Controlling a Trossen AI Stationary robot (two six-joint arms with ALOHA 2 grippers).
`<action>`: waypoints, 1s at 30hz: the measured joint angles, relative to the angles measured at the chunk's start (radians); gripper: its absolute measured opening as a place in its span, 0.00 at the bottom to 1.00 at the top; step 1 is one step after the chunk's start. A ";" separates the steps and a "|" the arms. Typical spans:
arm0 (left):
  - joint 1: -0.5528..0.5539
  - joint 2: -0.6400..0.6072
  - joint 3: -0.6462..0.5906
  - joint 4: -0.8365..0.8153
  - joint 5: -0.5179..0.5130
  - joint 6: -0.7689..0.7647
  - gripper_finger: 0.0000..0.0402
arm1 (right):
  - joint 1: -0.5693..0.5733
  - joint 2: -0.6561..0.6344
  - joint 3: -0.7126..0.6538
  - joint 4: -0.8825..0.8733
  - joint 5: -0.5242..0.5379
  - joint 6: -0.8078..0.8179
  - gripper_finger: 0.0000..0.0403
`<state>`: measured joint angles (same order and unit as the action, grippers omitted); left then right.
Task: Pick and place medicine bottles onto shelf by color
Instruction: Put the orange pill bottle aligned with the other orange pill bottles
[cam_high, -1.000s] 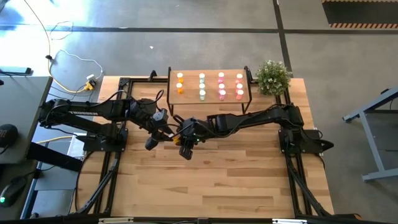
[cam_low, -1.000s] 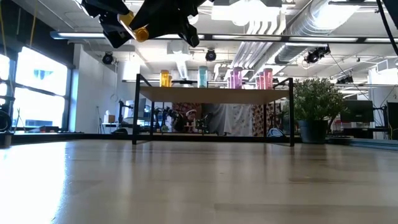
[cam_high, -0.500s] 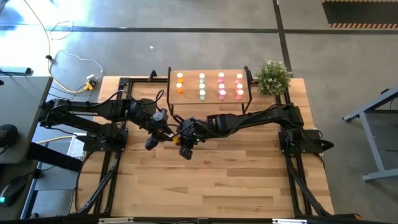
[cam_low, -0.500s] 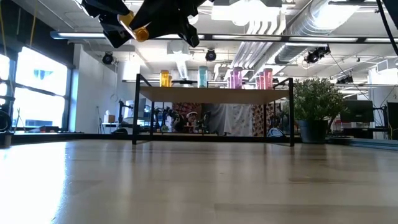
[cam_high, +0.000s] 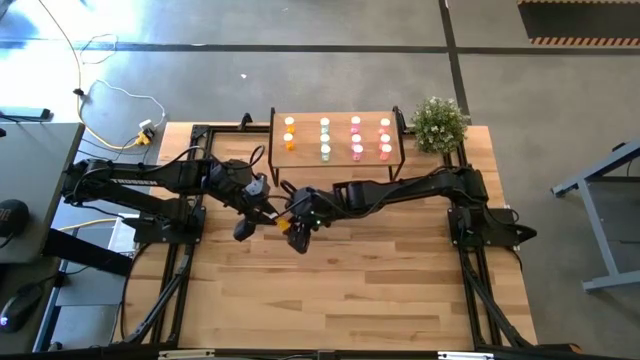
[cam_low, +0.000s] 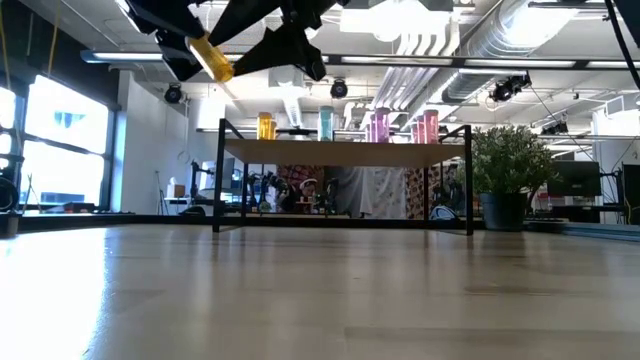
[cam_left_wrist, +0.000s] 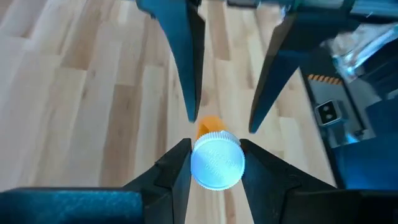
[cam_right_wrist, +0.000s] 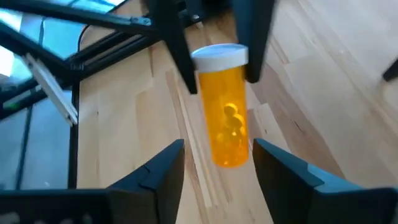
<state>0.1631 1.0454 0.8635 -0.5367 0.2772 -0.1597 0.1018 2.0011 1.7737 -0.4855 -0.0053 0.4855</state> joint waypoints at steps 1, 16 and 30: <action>0.000 0.000 0.000 -0.008 -0.012 0.005 0.28 | -0.006 -0.002 0.000 -0.005 -0.006 0.015 0.45; 0.173 0.000 0.119 -0.131 -0.110 0.126 0.28 | -0.108 -0.149 0.000 -0.174 0.172 0.029 0.46; 0.417 0.176 0.401 -0.344 -0.147 0.246 0.28 | -0.257 -0.321 0.000 -0.207 0.246 -0.088 0.46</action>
<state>0.5804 1.2217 1.2645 -0.8810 0.1298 0.0864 -0.1549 1.6804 1.7737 -0.6925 0.2402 0.3972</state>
